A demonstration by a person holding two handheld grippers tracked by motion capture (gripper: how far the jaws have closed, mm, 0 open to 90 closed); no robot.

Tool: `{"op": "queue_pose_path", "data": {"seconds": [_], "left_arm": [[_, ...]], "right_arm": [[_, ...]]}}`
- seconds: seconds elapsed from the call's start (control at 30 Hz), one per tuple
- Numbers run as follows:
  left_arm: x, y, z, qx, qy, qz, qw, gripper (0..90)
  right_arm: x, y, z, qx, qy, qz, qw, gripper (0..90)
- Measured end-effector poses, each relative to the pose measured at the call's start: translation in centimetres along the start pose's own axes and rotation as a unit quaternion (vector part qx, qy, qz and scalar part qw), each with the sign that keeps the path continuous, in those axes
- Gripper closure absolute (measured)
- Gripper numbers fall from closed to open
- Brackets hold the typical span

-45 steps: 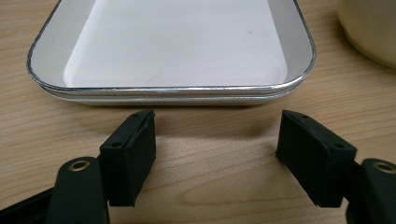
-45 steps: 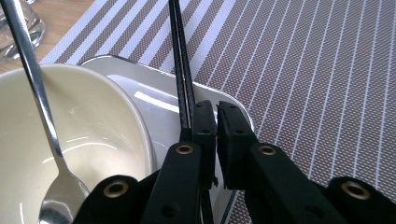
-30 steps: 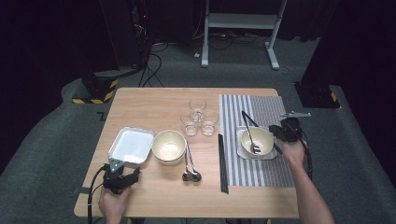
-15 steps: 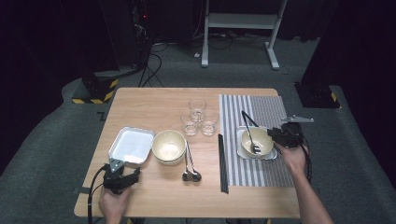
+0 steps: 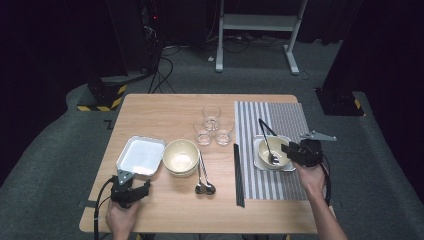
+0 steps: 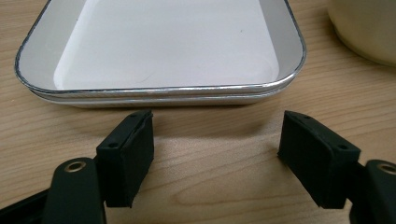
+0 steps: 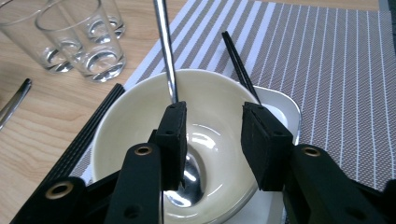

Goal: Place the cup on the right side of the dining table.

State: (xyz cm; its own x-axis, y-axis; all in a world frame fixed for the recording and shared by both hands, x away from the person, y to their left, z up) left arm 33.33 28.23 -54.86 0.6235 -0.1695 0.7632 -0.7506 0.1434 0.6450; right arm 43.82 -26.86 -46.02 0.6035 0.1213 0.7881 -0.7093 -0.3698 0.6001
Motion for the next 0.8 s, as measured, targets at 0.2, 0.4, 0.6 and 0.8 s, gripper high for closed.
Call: {"op": "queue_pose_path", "data": {"seconds": [0.2, 0.4, 0.6, 0.8], "left_arm": [[0.0, 0.0, 0.0, -0.002, -0.001, 0.000, 1.0000, 26.6], [0.0, 0.0, 0.0, -0.006, 0.000, 0.001, 1.0000, 26.6], [0.0, 0.0, 0.0, -0.008, -0.002, 0.001, 1.0000, 26.6], [0.0, 0.0, 0.1, -0.009, -0.001, 0.002, 1.0000, 26.7]], "right_arm": [[-0.3, 0.4, -1.0, -0.008, -0.007, 0.010, 0.9999, 61.5], [-0.4, 0.2, -1.9, -0.023, -0.011, 0.020, 0.9995, 60.5], [0.1, -0.3, -2.7, -0.022, -0.018, 0.015, 0.9995, 66.2], [0.8, -0.9, -3.6, -0.020, -0.018, 0.018, 0.9995, 73.5]]}}
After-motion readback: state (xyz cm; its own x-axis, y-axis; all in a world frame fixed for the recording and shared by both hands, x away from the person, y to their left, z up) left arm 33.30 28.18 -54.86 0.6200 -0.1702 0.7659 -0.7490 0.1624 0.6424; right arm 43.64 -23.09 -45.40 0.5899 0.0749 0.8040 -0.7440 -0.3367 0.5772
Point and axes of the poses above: each handheld gripper's, and its own axes: y roughly backward along the jaws, x roughly out of its top, z roughly to its right, the point moved 2 cm from there along -y, roughly forward along the jaws, and after that the axes turned 2 degrees about -y, right-handed, at the moved point
